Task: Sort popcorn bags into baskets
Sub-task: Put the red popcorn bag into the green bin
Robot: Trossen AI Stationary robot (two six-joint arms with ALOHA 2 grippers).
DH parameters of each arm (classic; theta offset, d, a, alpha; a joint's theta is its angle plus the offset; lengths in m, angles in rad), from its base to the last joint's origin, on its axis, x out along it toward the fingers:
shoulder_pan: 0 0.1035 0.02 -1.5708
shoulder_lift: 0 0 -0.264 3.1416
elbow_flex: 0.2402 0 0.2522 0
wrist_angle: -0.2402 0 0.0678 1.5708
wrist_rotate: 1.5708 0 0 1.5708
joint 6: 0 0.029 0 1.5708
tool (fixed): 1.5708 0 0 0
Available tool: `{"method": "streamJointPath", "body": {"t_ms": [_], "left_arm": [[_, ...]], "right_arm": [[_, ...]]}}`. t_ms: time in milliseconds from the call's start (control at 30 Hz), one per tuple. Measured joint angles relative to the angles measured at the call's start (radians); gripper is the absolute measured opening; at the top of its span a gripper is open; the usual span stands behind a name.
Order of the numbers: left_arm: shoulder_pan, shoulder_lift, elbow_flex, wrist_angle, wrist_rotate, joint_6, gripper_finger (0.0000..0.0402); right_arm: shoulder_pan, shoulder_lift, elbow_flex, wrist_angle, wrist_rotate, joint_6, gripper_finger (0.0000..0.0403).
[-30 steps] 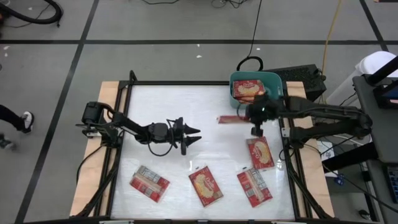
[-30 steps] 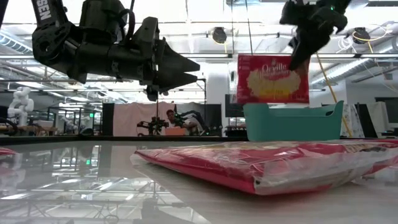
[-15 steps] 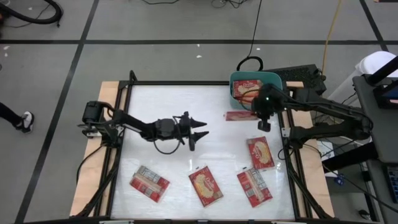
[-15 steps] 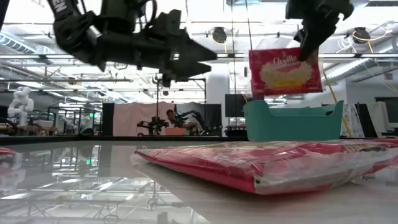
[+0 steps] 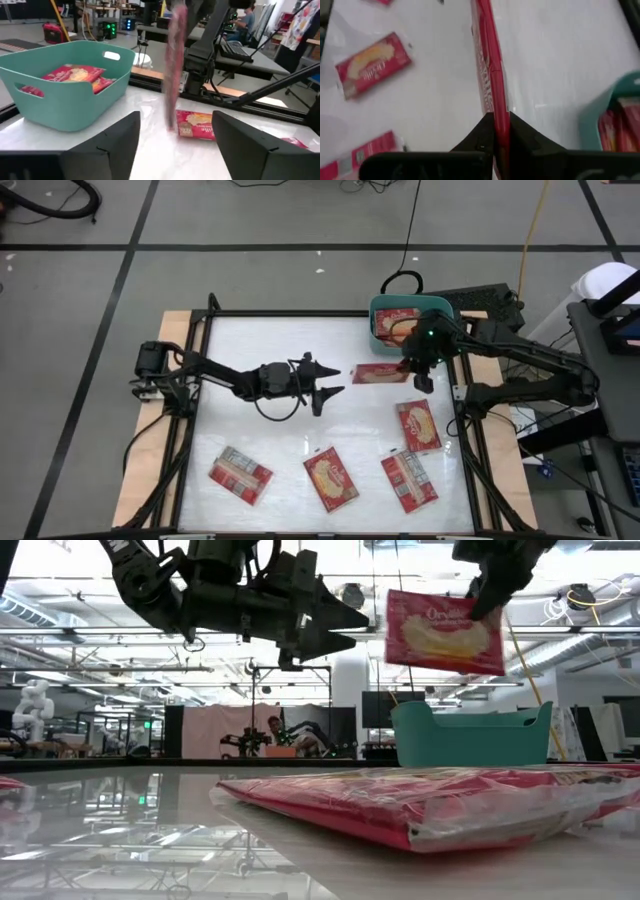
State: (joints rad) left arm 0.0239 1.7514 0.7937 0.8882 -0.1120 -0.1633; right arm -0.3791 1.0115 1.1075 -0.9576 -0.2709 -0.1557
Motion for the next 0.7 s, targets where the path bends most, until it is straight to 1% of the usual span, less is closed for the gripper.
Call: {"method": "streamJointPath", "body": {"t_ms": [167, 300, 367, 533, 667, 700], "left_arm": [[0.001, 0.053, 0.000, 0.066, 0.000, -0.041, 0.0211], [0.001, 0.094, 0.002, 0.067, 0.000, -0.043, 0.0183], [0.001, 0.097, 0.002, 0.052, 0.004, -0.047, 0.0163], [0.001, 0.095, 0.002, 0.056, 0.008, -0.038, 0.0086], [0.004, 0.095, 0.002, 0.062, 0.009, -0.029, 0.0018], [0.005, 0.095, 0.002, 0.056, 0.010, -0.031, 0.0010]], "right_arm": [[0.000, 0.001, -0.064, 0.099, -0.070, 0.017, 0.0018], [0.001, 0.001, -0.140, 0.204, -0.084, 0.042, 0.0018], [0.001, 0.001, -0.174, 0.248, -0.097, 0.041, 0.0018], [0.001, 0.001, -0.237, 0.318, -0.102, 0.039, 0.0018], [0.001, 0.001, -0.246, 0.334, -0.102, 0.035, 0.0018], [0.001, 0.001, -0.247, 0.333, -0.101, 0.035, 0.0018]]}}
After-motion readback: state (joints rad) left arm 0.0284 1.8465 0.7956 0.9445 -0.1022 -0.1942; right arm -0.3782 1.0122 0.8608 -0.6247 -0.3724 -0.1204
